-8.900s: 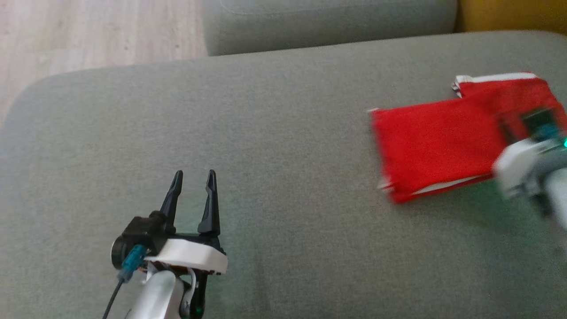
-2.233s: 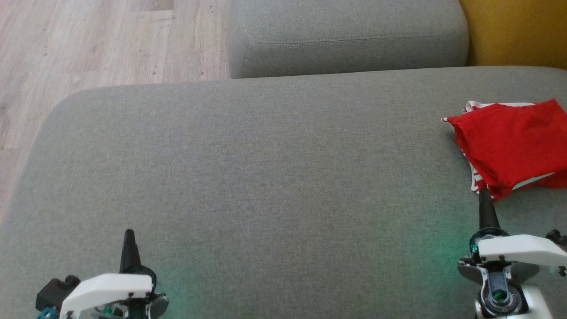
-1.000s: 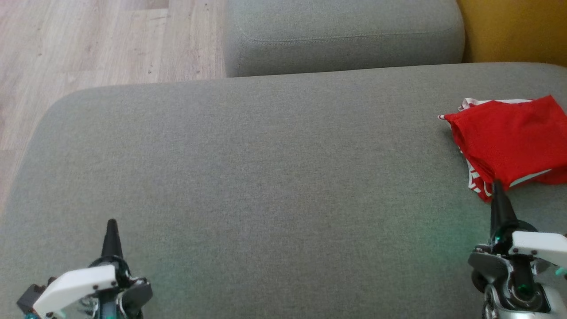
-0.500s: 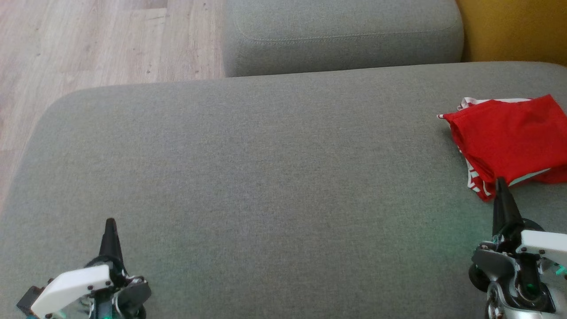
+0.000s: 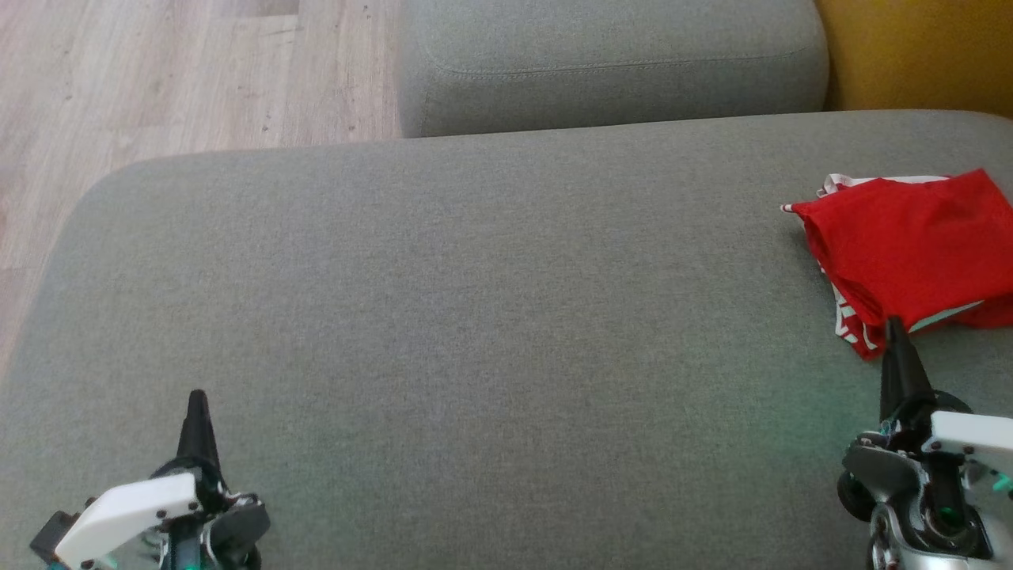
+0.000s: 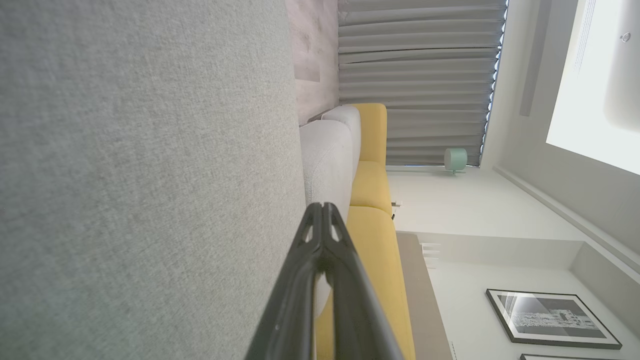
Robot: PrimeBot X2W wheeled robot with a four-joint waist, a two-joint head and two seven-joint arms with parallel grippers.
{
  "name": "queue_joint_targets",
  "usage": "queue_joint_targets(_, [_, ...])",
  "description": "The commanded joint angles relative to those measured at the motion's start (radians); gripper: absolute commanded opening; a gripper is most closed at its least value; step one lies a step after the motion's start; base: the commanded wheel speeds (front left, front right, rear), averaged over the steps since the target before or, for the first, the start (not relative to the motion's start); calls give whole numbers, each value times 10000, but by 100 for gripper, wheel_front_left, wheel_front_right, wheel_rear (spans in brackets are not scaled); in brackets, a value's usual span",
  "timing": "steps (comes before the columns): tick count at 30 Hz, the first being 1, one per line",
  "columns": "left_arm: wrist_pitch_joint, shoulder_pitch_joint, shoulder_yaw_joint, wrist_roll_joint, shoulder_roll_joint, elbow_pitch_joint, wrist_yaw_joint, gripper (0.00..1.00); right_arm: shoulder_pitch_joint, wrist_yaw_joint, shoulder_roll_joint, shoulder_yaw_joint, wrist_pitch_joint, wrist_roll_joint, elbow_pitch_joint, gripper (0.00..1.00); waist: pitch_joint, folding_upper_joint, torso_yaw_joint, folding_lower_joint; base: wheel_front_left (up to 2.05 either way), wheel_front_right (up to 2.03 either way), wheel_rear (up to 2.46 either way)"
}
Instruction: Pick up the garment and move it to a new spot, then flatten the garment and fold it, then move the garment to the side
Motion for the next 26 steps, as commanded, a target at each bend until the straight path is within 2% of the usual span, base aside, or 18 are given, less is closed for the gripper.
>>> queue_joint_targets(1, [73,-504,412,-55,58,-370,-71,0,-175,-7,-54,204,57,71,-385,0,0,0,1,0,0,0,0])
queue_joint_targets(26, [73,-504,412,-55,58,-371,-71,0,-175,-7,-54,204,57,71,-385,0,0,0,1,0,0,0,0])
